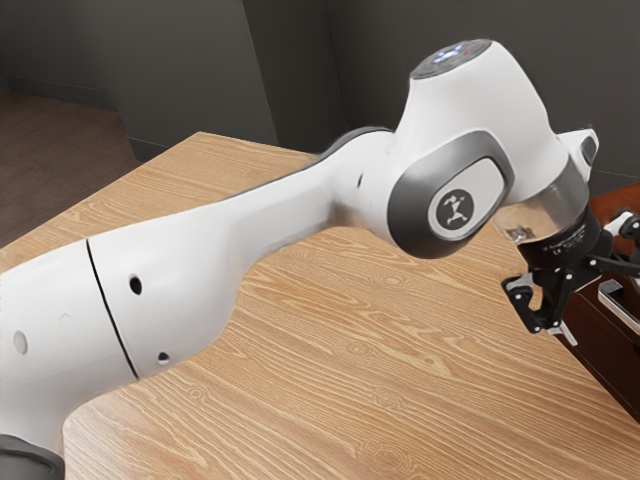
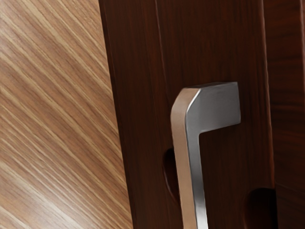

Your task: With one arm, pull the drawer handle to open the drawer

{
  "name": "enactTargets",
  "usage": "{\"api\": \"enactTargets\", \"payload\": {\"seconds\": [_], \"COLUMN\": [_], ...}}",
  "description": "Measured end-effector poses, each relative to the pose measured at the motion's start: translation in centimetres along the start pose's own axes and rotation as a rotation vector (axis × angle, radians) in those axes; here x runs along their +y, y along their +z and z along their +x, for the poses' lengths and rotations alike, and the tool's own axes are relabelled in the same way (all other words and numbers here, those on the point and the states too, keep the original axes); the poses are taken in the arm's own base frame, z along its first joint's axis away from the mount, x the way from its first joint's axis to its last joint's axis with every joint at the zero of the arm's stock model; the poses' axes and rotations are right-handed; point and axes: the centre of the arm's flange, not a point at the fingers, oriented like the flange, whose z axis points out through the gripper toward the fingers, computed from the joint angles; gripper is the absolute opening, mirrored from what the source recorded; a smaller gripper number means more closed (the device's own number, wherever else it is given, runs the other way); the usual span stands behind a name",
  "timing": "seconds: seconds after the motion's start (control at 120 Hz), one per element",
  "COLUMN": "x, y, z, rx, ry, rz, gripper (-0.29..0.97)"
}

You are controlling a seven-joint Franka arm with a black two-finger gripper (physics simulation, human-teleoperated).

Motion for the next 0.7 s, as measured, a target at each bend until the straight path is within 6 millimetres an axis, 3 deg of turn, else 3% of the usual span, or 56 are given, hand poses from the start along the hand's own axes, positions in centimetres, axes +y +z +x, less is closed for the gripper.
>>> {"api": "enactTargets", "payload": {"seconds": [0.45,0.7], "x": [-0.4,-0.6], "y": [1.3,1.5], "z": [-0.3,-0.5], "rx": [-0.006,-0.008], "ry": [-0.025,-0.032], "rz": [0.020,0.029], "gripper": [0.41,0.13]}}
